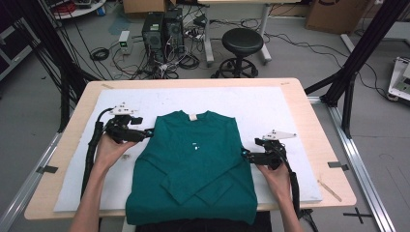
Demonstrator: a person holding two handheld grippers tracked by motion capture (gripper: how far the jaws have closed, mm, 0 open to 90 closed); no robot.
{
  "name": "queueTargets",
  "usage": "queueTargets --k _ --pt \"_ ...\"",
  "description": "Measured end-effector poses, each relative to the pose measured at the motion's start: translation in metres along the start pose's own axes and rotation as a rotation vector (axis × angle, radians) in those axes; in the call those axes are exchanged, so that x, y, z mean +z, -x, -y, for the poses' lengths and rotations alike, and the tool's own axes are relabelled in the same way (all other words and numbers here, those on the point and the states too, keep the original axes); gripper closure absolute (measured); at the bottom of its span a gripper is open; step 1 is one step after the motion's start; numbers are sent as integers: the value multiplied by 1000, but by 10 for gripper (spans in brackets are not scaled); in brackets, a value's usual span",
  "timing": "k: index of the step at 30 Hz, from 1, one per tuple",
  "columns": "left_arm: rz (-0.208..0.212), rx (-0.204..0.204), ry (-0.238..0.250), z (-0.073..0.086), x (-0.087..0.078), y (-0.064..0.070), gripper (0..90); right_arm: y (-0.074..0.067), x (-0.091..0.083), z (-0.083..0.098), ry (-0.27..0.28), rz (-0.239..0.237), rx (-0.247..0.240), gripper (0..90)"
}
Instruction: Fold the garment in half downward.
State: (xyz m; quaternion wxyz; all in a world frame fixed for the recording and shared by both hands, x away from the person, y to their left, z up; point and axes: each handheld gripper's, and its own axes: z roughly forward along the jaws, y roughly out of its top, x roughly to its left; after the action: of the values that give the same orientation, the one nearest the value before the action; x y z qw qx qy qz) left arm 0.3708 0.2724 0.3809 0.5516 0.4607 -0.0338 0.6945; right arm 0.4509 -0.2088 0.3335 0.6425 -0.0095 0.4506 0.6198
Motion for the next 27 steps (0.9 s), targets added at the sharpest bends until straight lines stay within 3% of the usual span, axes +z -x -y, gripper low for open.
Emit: queueTargets --k 7,8,14,21,27 --pt "-24 -30 18 -13 18 -13 306 -2 2 1 -15 31 -17 235" --pt "-27 -58 15 -15 28 -20 309 -3 3 2 -20 32 -22 235" --pt "-19 -122 -3 -10 54 -37 356 -2 4 2 -26 31 -15 234" --pt "-33 -131 -53 0 74 -40 365 -2 4 2 -24 39 -17 235" --pt "-50 -101 -121 9 91 -40 403 -2 4 2 -25 44 -16 234"
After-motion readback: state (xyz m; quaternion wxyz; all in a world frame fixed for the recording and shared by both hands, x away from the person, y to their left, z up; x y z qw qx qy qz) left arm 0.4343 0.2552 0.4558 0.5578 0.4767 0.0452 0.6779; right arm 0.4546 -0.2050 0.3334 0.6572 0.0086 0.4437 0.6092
